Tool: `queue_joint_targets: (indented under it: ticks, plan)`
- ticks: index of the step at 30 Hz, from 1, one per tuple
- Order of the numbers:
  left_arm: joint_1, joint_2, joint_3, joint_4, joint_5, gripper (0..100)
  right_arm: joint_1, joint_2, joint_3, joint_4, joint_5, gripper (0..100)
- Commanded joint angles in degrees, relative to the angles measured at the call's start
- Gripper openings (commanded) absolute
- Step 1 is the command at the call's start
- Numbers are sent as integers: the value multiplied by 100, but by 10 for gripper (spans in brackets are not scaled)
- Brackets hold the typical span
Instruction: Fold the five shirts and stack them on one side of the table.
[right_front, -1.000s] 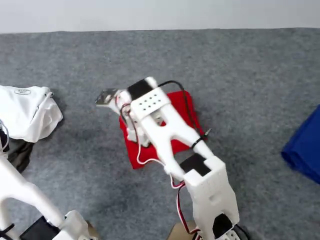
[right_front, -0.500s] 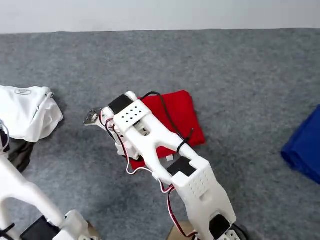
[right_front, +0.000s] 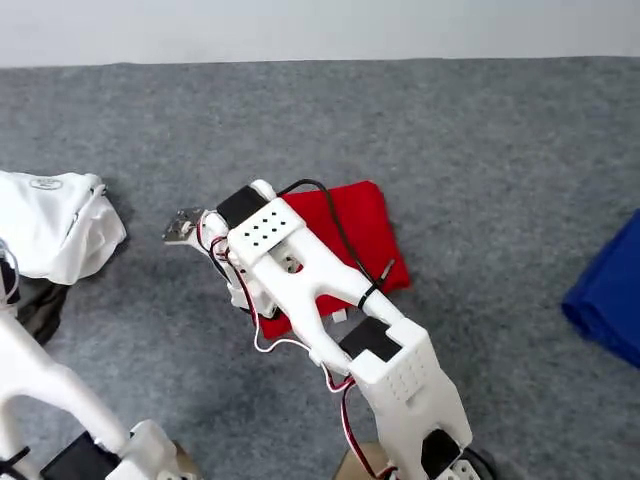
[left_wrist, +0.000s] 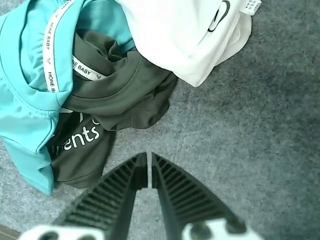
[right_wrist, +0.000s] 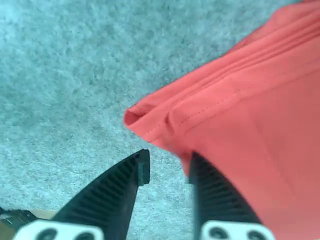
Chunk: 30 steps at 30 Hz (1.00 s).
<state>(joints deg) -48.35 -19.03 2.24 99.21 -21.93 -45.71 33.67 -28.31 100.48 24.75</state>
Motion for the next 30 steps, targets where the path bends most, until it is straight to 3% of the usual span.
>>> queue_joint_targets:
  ticks: [1, 12, 19, 30]
  plan:
    - [9, -193, -13, 79, -9, 33, -110, -409, -18, 233, -88, 180]
    - [9, -185, -13, 79, -9, 33, -136, 479, -62, 13, -79, 177]
    - [9, -185, -13, 88, -26, 33, -22, 514, -62, 31, -70, 9]
    - [9, -185, -13, 88, -26, 33, 365, 13, -396, 259, 202, 9]
